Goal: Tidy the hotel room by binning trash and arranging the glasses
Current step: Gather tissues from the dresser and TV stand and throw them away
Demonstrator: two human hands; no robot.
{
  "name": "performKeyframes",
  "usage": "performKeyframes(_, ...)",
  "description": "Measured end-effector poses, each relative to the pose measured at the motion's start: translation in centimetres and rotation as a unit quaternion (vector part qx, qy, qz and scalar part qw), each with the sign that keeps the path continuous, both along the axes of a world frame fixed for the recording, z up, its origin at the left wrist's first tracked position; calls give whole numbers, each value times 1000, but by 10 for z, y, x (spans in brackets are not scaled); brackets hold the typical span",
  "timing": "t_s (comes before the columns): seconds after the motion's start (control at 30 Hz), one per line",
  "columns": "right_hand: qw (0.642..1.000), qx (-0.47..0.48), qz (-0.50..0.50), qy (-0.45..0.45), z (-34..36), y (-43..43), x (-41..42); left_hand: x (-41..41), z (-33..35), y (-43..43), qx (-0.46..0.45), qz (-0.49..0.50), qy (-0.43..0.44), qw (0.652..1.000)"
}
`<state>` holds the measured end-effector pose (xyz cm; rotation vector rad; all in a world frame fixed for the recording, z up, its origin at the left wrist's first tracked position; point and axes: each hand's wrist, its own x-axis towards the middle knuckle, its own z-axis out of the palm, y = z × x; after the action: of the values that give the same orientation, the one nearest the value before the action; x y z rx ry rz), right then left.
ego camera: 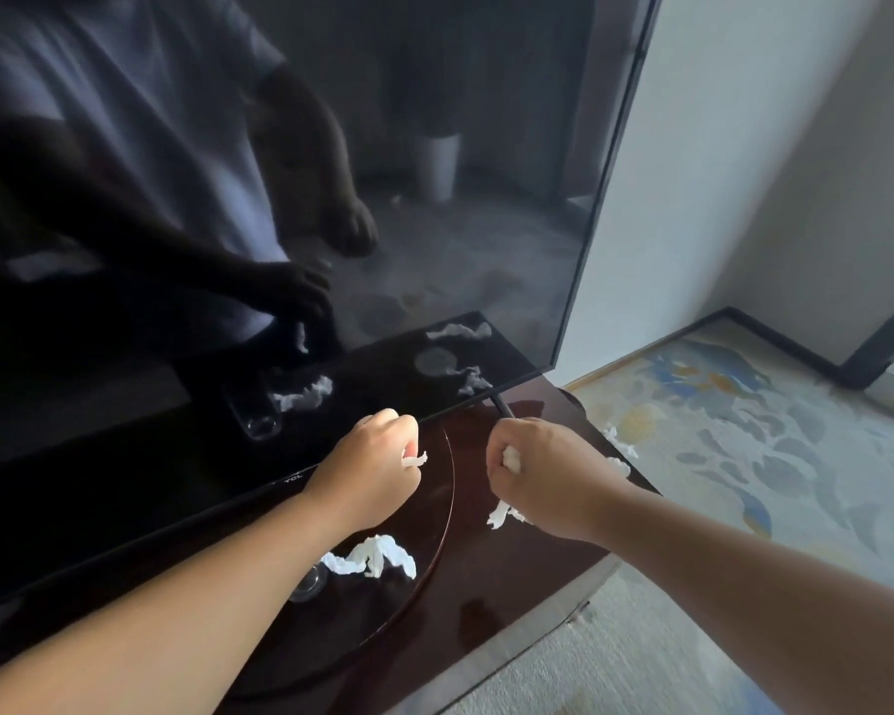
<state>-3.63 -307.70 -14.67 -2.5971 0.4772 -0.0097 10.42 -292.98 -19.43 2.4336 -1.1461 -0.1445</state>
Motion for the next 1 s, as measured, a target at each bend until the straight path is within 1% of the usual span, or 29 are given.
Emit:
performKeyframes(0.2,998,5,64,0,-17,-37,17,-3,-14,-12,5,55,-2,998)
performKeyframes(0.4,987,15,160,13,-22,-74,24,-27,-21,-21,30,168,-5,985)
performKeyframes(0.57,976,15,216,29,-30,-84,35,-49,-25,-24,36,225,-14,974)
performKeyframes(0.8,966,34,254,38,-42,-77,45,-58,-38,-19,28,266,-22,963)
performKeyframes(0.9,966,35,250,54,-48,-73,47,-58,-54,-17,23,263,-17,964)
performKeyframes(1.0,966,27,246,70,-53,-71,51,-58,-76,-14,42,250,-13,967)
